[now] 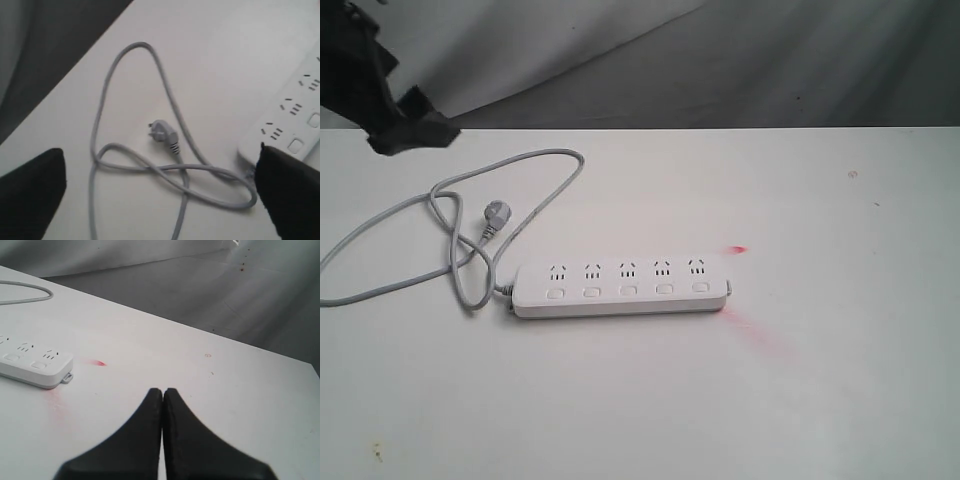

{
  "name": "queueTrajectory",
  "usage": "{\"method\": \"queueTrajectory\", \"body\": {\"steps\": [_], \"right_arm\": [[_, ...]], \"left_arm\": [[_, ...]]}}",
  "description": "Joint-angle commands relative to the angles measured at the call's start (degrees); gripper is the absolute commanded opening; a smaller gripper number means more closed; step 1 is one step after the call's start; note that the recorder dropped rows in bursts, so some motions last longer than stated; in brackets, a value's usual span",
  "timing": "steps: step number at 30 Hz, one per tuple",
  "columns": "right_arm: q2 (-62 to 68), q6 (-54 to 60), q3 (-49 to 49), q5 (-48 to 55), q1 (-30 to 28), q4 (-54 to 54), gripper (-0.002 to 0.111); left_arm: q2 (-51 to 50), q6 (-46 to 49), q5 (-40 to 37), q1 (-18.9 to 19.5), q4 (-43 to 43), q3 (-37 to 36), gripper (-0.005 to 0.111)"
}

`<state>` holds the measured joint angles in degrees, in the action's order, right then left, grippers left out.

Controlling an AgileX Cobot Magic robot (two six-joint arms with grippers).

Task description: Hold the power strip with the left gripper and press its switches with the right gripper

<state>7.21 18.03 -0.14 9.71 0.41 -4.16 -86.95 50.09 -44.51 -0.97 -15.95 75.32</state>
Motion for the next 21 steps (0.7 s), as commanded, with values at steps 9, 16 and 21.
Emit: {"method": "queueTrajectory", "body": {"steps": [9, 16, 21], "right_arm": [[-0.24, -0.07, 0.14, -0.07, -0.41, 0.76, 0.000], [-0.24, -0.07, 0.14, -0.07, -0.41, 0.76, 0.000], [-0.24, -0.07, 0.14, -0.07, -0.41, 0.76, 0.000]], "left_arm": [[11.99, -8.13, -5.42, -0.35, 3.03, 0.15, 0.000], [12.92, -8.13, -9.54, -0.35, -8.41, 0.15, 0.001], [12.92, -8.13, -9.42, -0.35, -9.24, 0.15, 0.001]]}}
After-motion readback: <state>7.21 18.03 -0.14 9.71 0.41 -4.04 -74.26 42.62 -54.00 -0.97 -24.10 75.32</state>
